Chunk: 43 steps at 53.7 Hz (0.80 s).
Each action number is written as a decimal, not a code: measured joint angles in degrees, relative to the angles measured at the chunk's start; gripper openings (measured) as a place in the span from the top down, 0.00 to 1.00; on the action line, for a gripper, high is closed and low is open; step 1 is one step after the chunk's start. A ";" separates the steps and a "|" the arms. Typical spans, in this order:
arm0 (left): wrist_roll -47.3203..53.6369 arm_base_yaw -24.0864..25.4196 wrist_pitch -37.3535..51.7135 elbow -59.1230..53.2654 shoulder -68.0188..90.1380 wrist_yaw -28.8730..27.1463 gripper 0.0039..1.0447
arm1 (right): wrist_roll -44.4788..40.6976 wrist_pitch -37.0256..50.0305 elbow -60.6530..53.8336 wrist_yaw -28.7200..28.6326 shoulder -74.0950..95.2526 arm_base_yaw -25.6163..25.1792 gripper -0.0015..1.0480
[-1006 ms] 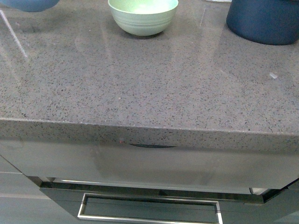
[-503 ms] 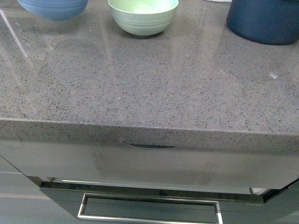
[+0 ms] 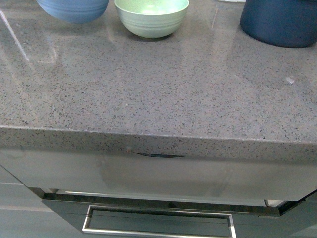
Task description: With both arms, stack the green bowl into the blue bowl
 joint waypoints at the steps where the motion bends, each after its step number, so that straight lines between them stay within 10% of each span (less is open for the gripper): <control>1: 0.00 -0.02 0.02 0.00 0.13 -0.11 0.93 | 0.00 0.00 0.00 0.00 0.00 0.00 0.10; 43: -1.77 -0.02 3.17 -0.92 3.06 0.61 0.94 | 0.00 0.00 0.00 0.00 0.00 0.00 0.10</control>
